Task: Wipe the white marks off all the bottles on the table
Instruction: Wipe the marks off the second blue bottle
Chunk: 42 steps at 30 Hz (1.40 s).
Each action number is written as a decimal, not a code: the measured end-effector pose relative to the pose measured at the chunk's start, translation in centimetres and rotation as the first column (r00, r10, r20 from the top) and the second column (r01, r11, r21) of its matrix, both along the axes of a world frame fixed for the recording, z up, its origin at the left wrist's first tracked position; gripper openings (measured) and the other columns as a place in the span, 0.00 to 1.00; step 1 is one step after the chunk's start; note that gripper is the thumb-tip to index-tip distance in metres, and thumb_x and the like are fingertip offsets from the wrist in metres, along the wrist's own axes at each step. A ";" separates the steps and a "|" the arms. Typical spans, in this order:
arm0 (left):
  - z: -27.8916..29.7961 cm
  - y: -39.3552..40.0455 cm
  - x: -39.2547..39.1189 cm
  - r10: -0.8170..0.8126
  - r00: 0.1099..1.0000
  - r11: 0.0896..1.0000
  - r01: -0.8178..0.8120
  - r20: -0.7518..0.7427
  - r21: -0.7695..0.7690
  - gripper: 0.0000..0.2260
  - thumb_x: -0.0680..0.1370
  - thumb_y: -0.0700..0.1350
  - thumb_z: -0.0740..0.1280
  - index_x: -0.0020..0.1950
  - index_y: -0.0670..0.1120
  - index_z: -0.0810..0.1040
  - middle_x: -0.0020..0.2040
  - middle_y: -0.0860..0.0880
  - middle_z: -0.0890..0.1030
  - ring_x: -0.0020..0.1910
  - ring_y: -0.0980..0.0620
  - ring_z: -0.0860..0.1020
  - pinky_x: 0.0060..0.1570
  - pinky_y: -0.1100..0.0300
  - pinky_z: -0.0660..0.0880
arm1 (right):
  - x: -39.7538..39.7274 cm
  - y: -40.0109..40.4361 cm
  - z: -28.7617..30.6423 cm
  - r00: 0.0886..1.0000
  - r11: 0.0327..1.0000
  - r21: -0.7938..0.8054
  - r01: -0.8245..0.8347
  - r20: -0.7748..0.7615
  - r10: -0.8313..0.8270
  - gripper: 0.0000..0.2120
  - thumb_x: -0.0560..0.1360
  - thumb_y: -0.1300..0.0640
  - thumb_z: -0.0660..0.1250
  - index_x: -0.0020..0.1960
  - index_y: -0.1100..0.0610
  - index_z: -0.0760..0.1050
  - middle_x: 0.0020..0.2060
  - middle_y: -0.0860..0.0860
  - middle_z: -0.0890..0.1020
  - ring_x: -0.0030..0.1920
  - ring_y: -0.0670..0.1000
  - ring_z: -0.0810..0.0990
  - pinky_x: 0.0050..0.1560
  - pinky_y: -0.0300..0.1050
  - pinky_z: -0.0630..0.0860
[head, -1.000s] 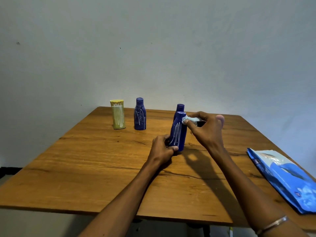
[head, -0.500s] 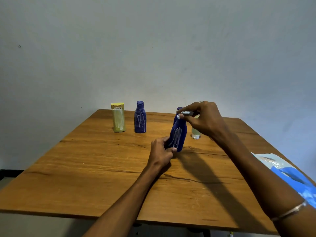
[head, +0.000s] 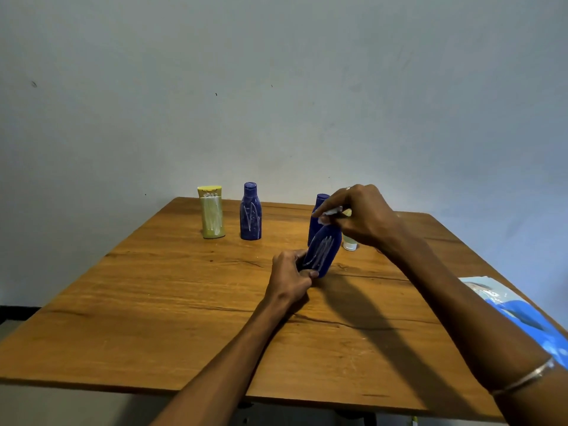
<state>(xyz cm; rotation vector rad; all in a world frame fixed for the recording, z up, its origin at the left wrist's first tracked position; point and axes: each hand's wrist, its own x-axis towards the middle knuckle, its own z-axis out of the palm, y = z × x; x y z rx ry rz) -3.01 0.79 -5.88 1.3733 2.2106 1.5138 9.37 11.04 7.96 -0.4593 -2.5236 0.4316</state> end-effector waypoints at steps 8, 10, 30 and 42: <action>0.1 0.0 -0.3 0.025 0.999 0.998 -0.027 0.035 0.059 0.21 0.75 0.35 0.74 0.68 0.41 0.78 0.62 0.46 0.84 0.57 0.58 0.79 0.46 0.79 0.73 | 0.0 1.9 -0.4 0.985 0.983 -0.181 0.034 -0.162 -0.064 0.09 0.77 0.60 0.74 0.57 0.53 0.86 0.54 0.52 0.87 0.52 0.44 0.81 0.41 0.27 0.70; 0.1 0.0 -0.3 0.010 0.999 0.998 -0.013 0.041 0.057 0.21 0.75 0.35 0.74 0.68 0.41 0.78 0.62 0.46 0.84 0.57 0.57 0.79 0.46 0.78 0.74 | 0.4 2.1 -1.4 0.970 0.975 -0.221 0.022 -0.231 -0.074 0.10 0.77 0.59 0.74 0.57 0.53 0.86 0.54 0.51 0.87 0.54 0.45 0.83 0.44 0.29 0.74; -0.3 0.3 -0.4 -0.052 0.967 0.998 0.043 0.250 0.041 0.18 0.75 0.35 0.73 0.65 0.43 0.79 0.59 0.47 0.84 0.54 0.57 0.83 0.46 0.67 0.80 | -2.2 0.2 -8.4 0.800 0.990 0.004 0.143 -0.590 -0.113 0.13 0.72 0.66 0.77 0.55 0.57 0.86 0.52 0.55 0.84 0.50 0.50 0.84 0.49 0.31 0.78; -0.9 0.9 -1.0 -0.030 0.867 0.999 0.012 0.498 0.040 0.20 0.73 0.35 0.75 0.65 0.42 0.79 0.58 0.44 0.85 0.54 0.49 0.85 0.49 0.51 0.85 | -2.4 1.0 -11.1 0.945 0.995 0.075 0.068 -0.325 -0.040 0.14 0.74 0.62 0.76 0.59 0.54 0.85 0.58 0.54 0.81 0.55 0.48 0.80 0.53 0.39 0.80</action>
